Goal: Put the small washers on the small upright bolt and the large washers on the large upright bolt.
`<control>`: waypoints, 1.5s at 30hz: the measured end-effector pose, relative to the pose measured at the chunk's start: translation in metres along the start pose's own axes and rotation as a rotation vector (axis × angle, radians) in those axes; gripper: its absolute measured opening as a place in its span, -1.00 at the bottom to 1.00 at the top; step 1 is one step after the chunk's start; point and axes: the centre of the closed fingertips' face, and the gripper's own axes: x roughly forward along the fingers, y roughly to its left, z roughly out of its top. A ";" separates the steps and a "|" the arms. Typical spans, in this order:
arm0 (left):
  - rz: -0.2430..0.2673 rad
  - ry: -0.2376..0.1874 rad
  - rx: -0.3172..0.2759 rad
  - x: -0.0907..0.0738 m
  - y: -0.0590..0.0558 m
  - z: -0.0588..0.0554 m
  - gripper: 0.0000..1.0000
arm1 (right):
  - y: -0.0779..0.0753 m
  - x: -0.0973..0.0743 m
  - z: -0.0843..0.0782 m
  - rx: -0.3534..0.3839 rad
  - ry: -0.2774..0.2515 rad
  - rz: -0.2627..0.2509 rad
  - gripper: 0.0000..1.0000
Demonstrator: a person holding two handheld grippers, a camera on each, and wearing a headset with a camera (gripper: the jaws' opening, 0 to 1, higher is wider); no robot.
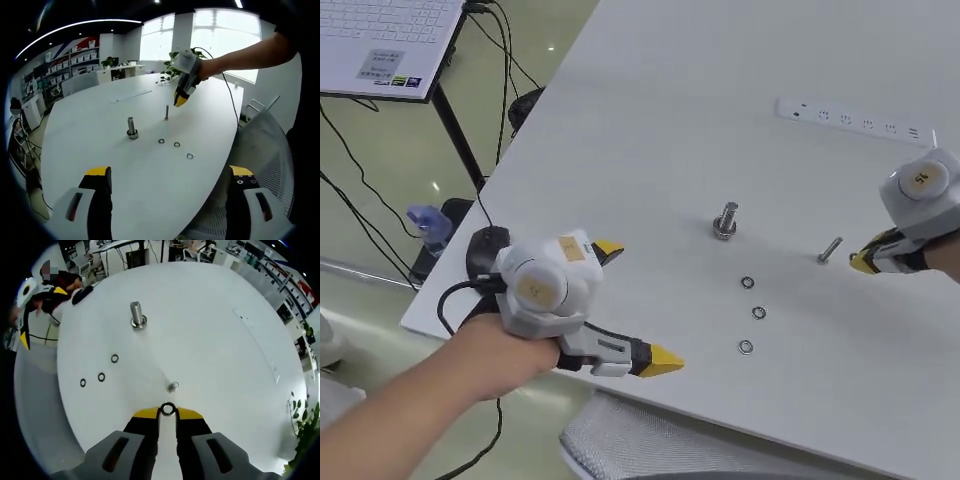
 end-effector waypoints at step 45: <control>0.014 0.011 -0.016 -0.005 0.007 -0.007 0.86 | -0.011 0.019 0.019 -0.054 0.033 0.031 -0.75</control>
